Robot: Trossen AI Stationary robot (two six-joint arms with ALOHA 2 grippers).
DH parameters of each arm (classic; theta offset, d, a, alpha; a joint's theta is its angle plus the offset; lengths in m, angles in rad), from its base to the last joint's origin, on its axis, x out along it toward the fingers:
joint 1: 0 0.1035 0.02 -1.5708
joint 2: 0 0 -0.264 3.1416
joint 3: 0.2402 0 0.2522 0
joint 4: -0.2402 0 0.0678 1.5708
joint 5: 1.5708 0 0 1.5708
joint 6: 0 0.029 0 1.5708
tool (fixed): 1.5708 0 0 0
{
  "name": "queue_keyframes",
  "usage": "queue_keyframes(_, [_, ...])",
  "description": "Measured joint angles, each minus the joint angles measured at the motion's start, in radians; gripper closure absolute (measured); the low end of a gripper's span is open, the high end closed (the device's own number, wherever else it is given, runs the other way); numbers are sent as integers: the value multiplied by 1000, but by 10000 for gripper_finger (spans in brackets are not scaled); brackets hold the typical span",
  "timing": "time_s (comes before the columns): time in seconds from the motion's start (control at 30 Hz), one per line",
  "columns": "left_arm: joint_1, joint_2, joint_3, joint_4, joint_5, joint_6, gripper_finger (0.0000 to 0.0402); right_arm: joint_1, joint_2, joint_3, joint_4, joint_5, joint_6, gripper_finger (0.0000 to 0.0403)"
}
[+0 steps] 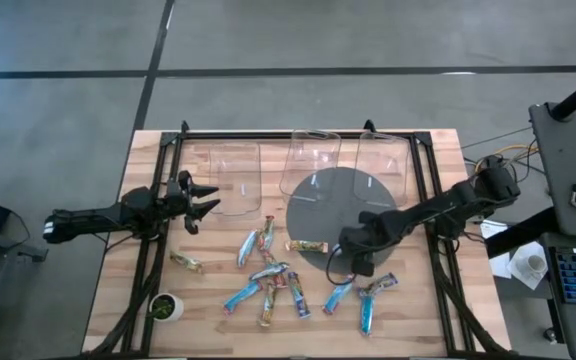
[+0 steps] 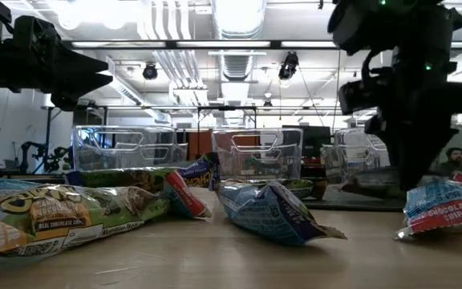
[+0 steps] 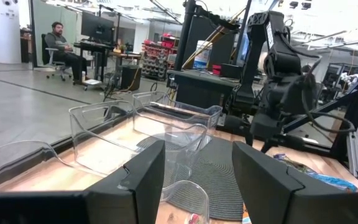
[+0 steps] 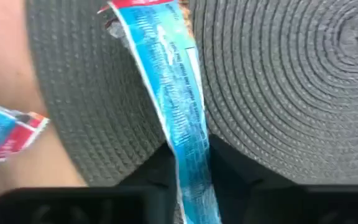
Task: Pick and place Granola Bars by type
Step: Put the red granola bar into the right transparent bin
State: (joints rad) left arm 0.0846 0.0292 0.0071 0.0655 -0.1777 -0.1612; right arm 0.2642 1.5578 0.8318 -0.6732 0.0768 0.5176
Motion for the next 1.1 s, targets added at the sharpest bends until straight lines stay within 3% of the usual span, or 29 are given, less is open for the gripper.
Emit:
queue_keyframes(0.1, [0,0,0,0,0,0,230,2,-50,21,-6,13,51,380])
queue_keyframes(0.2, [0,0,0,0,0,0,230,6,-145,50,-12,116,163,383])
queue_keyframes(0.27, [0,0,0,0,0,0,230,7,-227,78,-20,251,268,378])
queue_keyframes(0.4, [0,1,0,-2,0,0,230,18,-404,132,-211,670,656,372])
queue_keyframes(0.47, [0,1,0,-2,0,0,230,-14,-485,145,-362,754,849,371])
queue_keyframes(0.57, [0,1,0,-1,0,0,230,-122,-595,116,-508,704,951,370])
queue_keyframes(0.67, [0,1,0,-1,0,0,230,-270,-695,54,-513,643,918,370])
queue_keyframes(0.8, [0,1,0,-1,0,0,230,-498,-776,-24,-408,511,744,361])
queue_keyframes(0.9, [0,1,0,-1,0,0,230,-643,-786,-75,-314,402,621,332])
queue_keyframes(1.1, [0,1,0,-1,0,0,230,-766,-742,-111,-62,228,541,247])
